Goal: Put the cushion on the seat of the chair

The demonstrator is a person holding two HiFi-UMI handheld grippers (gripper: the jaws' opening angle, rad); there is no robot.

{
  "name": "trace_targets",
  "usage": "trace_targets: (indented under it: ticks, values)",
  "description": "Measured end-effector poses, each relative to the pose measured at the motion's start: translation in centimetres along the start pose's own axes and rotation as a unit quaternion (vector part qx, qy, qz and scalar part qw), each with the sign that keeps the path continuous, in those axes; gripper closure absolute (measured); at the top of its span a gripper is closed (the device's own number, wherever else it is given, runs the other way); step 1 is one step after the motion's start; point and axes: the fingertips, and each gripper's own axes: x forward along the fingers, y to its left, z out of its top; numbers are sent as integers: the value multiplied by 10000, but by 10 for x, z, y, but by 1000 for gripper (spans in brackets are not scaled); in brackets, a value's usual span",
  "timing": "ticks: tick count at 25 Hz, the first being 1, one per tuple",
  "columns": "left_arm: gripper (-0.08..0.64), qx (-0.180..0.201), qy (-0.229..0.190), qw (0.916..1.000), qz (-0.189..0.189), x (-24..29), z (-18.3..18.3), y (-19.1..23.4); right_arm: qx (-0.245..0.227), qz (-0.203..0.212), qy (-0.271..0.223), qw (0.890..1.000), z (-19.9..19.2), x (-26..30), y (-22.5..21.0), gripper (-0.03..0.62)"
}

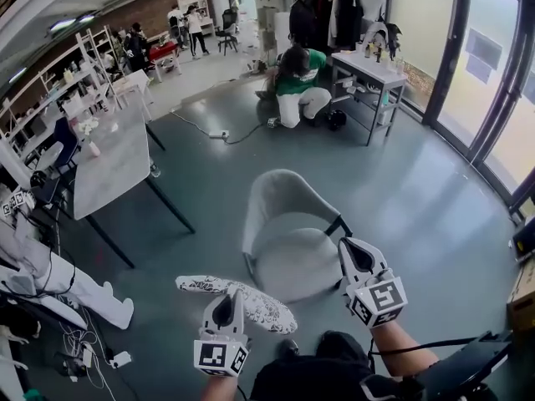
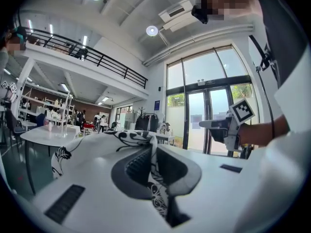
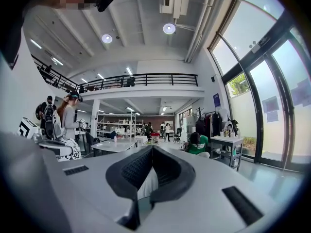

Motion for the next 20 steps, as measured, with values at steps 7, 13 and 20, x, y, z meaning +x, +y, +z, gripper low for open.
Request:
trace_targets:
  ticks: [7, 13, 20]
  values:
    - [538, -69, 120, 9999, 75, 15, -13, 0, 26, 57, 80, 9999, -12, 19, -13, 583]
    - [538, -121, 285, 9993, 187, 41, -34, -13, 100, 217, 138, 9996, -26, 38, -37, 583]
    - [538, -487, 576, 9962, 445, 72, -65, -17, 95, 371, 86, 9992, -36, 67, -77, 583]
